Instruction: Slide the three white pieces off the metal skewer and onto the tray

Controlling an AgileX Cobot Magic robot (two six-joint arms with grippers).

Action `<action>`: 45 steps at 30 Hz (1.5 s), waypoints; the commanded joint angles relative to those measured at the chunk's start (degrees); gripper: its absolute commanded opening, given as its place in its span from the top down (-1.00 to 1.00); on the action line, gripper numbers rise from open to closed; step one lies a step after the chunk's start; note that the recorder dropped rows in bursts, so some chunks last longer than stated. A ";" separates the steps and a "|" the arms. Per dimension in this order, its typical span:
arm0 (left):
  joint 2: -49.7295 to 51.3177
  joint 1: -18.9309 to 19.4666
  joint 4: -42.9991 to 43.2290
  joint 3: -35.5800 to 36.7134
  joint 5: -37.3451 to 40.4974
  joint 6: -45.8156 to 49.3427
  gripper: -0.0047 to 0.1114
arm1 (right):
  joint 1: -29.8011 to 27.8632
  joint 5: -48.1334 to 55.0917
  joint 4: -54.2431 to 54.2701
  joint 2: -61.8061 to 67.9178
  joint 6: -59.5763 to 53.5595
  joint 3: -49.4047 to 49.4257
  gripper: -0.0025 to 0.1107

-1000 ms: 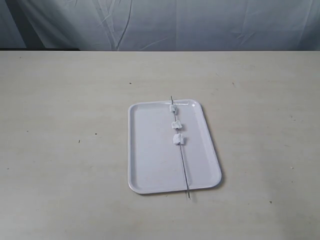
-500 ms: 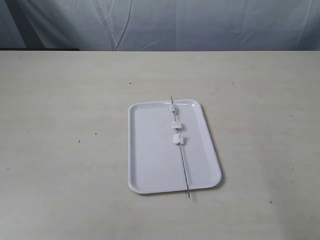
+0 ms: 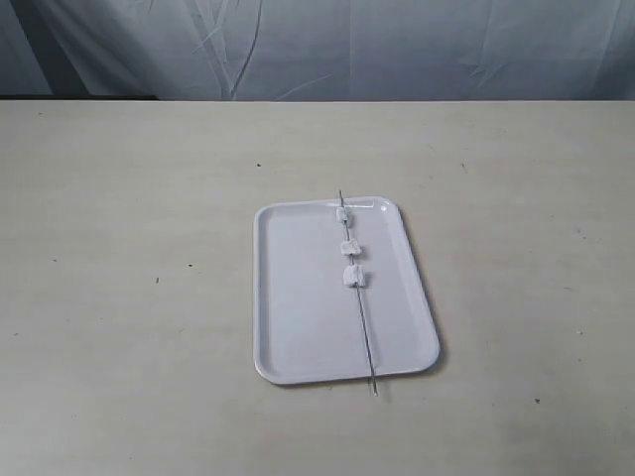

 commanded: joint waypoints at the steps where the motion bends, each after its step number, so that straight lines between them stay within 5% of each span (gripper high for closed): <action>1: 18.84 -2.24 24.45 -13.31 -6.41 -28.00 0.92 | 3.59 12.96 2.21 18.93 -8.03 -15.84 0.88; 2: 21.95 -2.25 30.35 -15.93 -8.89 -34.70 0.92 | 4.31 17.85 3.36 23.76 -10.18 -19.56 0.85; 5: 32.30 -2.25 30.35 -19.12 -20.13 -44.50 0.92 | 5.39 31.04 10.19 36.17 -15.27 -27.45 0.67; 12: 45.84 -3.57 30.35 -19.18 -29.89 -44.90 0.84 | 6.08 43.65 30.85 58.00 -24.01 -31.44 0.21; 20: 56.24 -5.04 30.35 -18.93 -27.68 -42.39 0.03 | 12.65 42.40 26.44 68.54 -26.64 -31.44 0.22; 26: 65.12 -7.35 30.35 -18.93 -28.18 -46.36 0.02 | 19.66 36.88 19.91 75.78 -21.18 -31.44 0.22; 32: 71.36 -10.24 22.99 -18.93 -28.01 -39.71 0.02 | 24.53 32.76 15.29 82.46 -15.48 -31.44 0.22; 45: 74.23 -10.24 18.58 -18.93 -28.54 -34.73 0.02 | 27.72 28.17 12.60 89.49 -10.00 -32.37 0.22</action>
